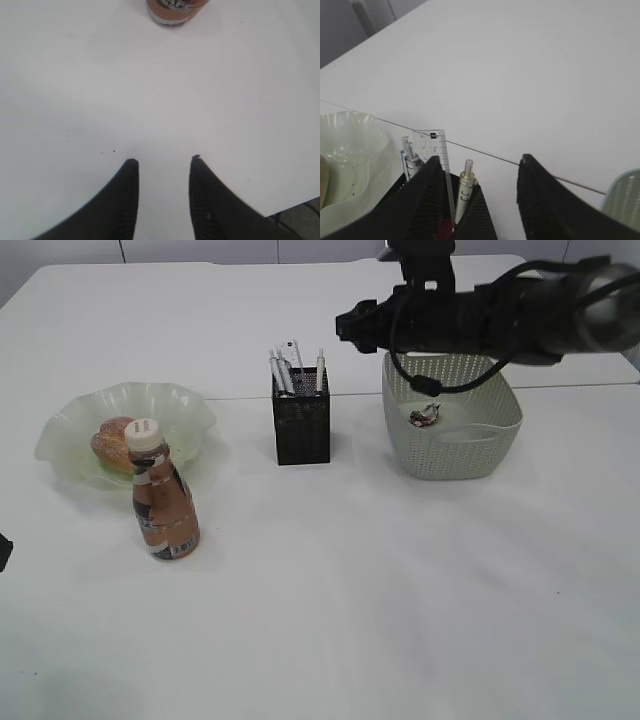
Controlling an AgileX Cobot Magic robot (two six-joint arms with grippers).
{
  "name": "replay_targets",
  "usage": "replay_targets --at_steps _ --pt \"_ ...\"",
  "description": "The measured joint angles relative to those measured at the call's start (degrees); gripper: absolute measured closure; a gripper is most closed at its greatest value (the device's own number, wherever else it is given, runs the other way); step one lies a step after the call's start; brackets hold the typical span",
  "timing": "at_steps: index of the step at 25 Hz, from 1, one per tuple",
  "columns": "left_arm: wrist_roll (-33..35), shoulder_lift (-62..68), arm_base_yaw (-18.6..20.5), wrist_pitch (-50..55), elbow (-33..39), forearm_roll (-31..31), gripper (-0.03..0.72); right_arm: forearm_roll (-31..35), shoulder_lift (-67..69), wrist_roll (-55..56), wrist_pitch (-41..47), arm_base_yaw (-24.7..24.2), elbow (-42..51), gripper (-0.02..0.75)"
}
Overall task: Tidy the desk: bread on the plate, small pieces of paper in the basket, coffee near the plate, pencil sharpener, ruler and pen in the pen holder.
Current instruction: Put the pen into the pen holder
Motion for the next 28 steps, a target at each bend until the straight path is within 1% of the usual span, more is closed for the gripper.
replay_targets --at_steps 2,3,4,5,7,10,20,23,28 --pt "0.00 0.00 0.00 -0.11 0.00 0.00 0.433 -15.46 -3.84 11.77 -0.94 -0.11 0.00 0.381" --pt "0.00 0.00 0.00 -0.23 0.00 0.00 0.433 -23.55 -5.37 18.59 -2.67 -0.11 0.00 0.381" --pt "0.00 0.00 0.00 -0.47 0.00 0.00 0.433 -30.18 -7.04 25.68 -4.78 0.01 0.00 0.381" --pt "0.00 0.00 0.00 -0.62 0.00 0.00 0.433 -34.19 -8.28 30.79 -7.05 0.00 0.00 0.381" --pt "0.00 0.00 0.00 -1.16 0.00 0.00 0.433 -37.80 -9.55 38.09 -11.85 0.00 0.00 0.381" --pt "0.00 0.00 0.00 -1.93 0.00 0.00 0.433 -39.50 -9.82 43.10 -15.78 0.00 0.00 0.381" --pt "0.00 0.00 0.00 -2.06 0.00 0.00 0.434 -39.50 -9.91 47.68 -15.98 0.00 0.00 0.381" --pt "0.00 0.00 0.00 -2.06 0.00 0.00 0.434 -39.50 -9.91 47.91 -13.16 0.00 0.00 0.381" --pt "0.00 0.00 0.00 -2.06 0.00 0.00 0.434 -39.50 -10.33 50.14 -3.18 0.00 0.00 0.381"
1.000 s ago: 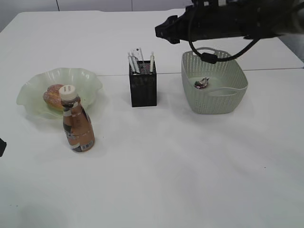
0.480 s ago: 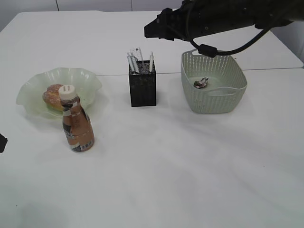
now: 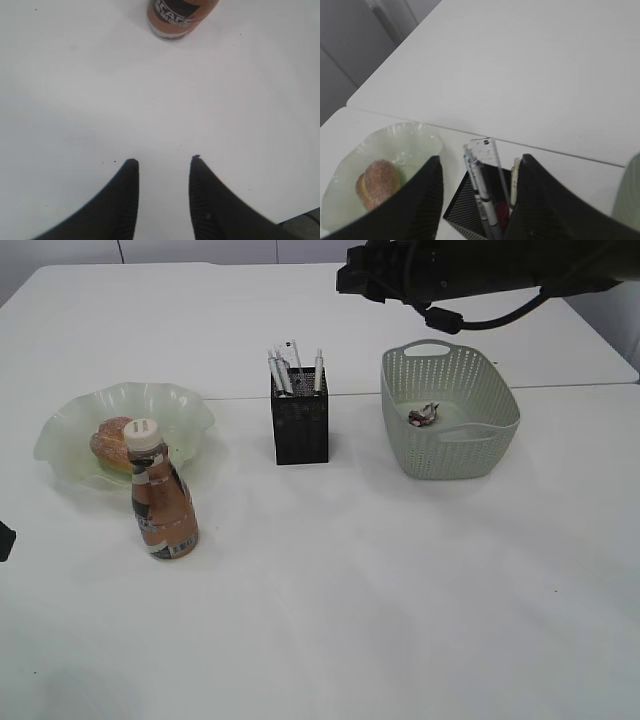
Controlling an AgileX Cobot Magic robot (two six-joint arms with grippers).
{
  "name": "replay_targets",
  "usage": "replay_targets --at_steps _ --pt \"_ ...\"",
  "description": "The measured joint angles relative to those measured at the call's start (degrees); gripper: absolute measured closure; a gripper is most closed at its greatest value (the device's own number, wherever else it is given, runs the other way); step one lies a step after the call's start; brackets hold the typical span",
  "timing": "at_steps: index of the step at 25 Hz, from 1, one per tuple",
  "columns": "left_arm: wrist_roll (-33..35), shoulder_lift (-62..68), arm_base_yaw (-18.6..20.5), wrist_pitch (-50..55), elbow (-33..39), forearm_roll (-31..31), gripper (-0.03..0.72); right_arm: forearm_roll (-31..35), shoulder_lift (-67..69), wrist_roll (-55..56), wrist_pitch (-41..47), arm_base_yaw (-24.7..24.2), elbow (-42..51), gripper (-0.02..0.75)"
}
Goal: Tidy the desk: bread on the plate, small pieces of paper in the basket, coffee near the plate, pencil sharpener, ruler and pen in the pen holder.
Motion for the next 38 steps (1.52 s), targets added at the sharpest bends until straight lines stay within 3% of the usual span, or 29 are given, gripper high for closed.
replay_targets --at_steps 7,12,17,23,32,38 --pt "0.00 -1.86 0.00 0.00 0.00 0.00 0.434 0.00 -5.72 0.61 4.93 0.00 3.10 0.380" --pt "-1.11 -10.42 0.00 0.11 0.00 0.85 0.434 0.00 -10.04 0.61 5.61 0.00 7.54 0.381" --pt "-5.64 -20.90 0.00 4.23 0.00 7.45 0.434 0.00 -15.01 0.61 5.91 0.00 13.00 0.380" --pt "-12.08 -32.52 0.00 16.47 0.00 17.25 0.434 0.00 -23.04 0.61 6.87 0.00 20.26 0.380" --pt "-13.10 -53.15 0.00 24.67 0.00 18.18 0.434 0.00 -37.73 0.61 6.99 0.00 32.92 0.380" --pt "-13.10 -65.20 0.00 25.91 3.86 18.06 0.434 0.00 -45.47 0.51 6.98 0.00 39.40 0.379"
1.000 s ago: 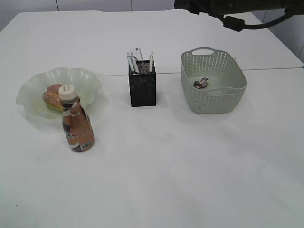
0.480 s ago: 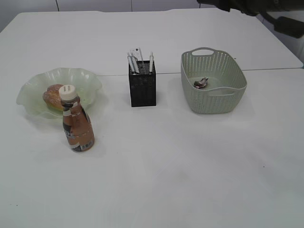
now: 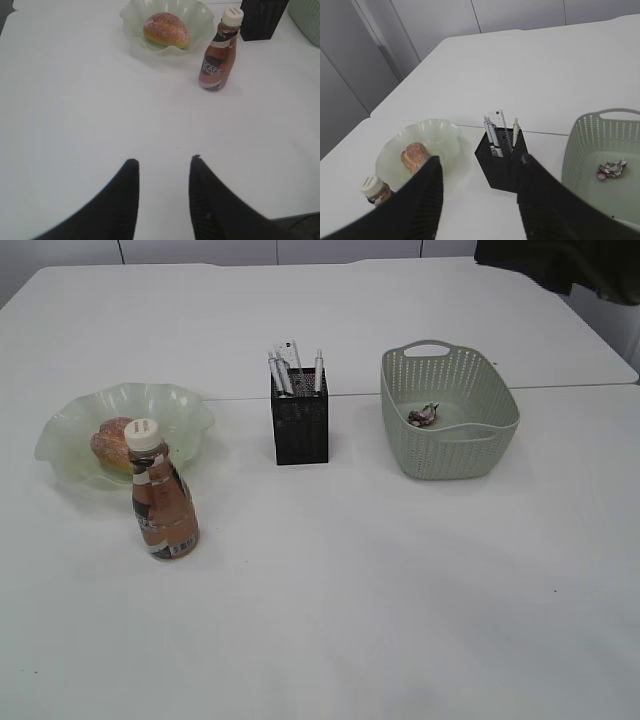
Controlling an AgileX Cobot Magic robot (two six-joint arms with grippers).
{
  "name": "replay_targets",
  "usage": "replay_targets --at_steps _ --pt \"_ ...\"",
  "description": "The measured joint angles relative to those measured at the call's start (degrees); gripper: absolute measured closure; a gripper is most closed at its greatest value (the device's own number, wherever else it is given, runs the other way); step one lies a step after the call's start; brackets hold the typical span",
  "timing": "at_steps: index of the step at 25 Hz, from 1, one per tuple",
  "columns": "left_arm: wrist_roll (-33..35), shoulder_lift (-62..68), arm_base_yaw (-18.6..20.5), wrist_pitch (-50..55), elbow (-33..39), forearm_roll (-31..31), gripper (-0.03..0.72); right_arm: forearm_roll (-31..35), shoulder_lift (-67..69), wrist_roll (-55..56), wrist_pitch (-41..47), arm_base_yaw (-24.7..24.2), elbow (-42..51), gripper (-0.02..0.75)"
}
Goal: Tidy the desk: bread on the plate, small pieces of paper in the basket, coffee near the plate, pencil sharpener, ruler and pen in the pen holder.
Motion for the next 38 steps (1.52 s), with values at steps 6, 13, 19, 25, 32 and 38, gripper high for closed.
replay_targets --at_steps 6,13,19,25,32,38 --pt "0.00 -3.36 0.00 0.55 3.24 -0.41 0.434 0.00 -4.78 0.00 0.00 0.00 3.50 0.380" --pt "0.00 -3.36 0.00 0.38 6.45 -0.94 0.434 0.00 -10.26 -0.12 0.00 0.00 7.13 0.381" --pt "0.00 -3.36 0.00 -2.04 7.85 -1.54 0.434 0.00 -14.28 -0.12 0.00 0.00 10.43 0.380" --pt "0.00 -3.36 0.00 -3.03 8.21 -2.23 0.444 0.00 -17.36 -0.23 0.00 0.00 13.74 0.380" --pt "0.00 -3.36 0.00 -3.03 8.21 -3.79 0.447 0.00 -21.23 -0.23 -0.95 0.00 17.47 0.379" --pt "0.00 -3.36 0.00 -3.03 8.21 -3.79 0.447 0.00 -22.24 -0.23 -1.33 0.00 17.95 0.379"
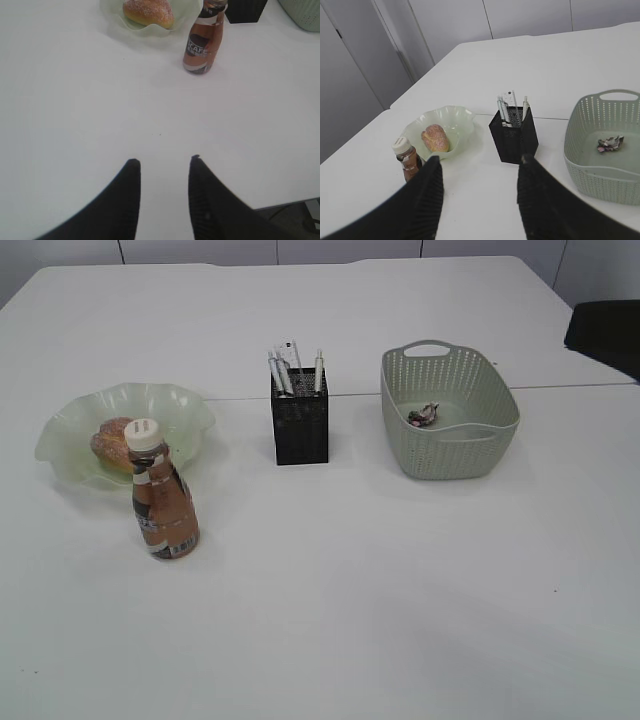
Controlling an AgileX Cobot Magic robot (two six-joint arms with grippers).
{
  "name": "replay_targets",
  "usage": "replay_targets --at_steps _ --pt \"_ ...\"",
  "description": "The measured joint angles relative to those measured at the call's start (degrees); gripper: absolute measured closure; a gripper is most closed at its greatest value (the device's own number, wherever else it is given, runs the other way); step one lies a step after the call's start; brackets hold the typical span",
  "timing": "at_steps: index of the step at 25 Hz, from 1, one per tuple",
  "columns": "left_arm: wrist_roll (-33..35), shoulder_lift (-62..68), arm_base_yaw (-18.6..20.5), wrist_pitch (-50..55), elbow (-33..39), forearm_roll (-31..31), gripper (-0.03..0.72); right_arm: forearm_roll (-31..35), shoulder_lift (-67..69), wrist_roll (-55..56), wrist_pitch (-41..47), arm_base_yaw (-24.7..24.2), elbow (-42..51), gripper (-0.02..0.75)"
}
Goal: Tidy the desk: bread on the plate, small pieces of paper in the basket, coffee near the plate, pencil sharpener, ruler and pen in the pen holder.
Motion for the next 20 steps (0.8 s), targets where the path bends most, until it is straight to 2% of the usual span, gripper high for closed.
replay_targets --at_steps 20 --pt "0.00 0.00 0.00 0.00 0.00 0.00 0.447 0.00 0.00 -0.73 -0.36 0.00 0.00 0.379"
